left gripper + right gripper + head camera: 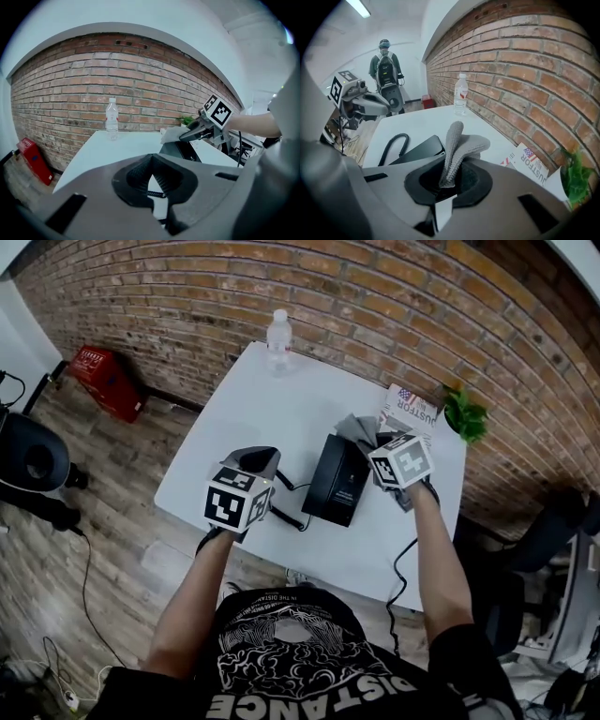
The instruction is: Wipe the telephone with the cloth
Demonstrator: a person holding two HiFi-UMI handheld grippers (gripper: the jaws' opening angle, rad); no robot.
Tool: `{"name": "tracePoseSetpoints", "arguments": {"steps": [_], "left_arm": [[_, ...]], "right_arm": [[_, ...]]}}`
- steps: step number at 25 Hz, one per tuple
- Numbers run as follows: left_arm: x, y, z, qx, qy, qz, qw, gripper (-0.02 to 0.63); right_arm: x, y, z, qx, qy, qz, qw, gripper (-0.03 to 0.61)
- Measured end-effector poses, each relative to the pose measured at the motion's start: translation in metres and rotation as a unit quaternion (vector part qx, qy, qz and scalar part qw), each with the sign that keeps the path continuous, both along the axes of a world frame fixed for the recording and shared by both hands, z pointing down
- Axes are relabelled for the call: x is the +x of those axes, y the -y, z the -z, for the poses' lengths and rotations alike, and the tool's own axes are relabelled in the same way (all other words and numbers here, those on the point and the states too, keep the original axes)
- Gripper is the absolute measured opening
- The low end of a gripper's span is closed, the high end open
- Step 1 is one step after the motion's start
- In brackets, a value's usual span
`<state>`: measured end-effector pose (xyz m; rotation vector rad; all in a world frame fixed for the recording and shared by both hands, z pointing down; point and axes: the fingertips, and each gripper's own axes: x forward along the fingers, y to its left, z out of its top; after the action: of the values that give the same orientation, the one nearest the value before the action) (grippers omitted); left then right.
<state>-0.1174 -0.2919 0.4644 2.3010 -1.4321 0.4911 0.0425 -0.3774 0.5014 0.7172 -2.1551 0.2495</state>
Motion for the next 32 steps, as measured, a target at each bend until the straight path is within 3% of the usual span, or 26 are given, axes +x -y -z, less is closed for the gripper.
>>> {"name": "tracePoseSetpoints", "arguments": {"steps": [10, 32], "left_arm": [[-0.011, -0.003, -0.002, 0.001, -0.005, 0.014, 0.9999, 0.005], [-0.031, -0.008, -0.004, 0.008, -0.021, 0.024, 0.9995, 0.005]], "right_arm": [[-0.018, 0.001, -0.004, -0.018, -0.013, 0.038, 0.999, 0.012], [-0.071, 0.000, -0.002, -0.010, -0.038, 0.078, 0.996, 0.012]]}}
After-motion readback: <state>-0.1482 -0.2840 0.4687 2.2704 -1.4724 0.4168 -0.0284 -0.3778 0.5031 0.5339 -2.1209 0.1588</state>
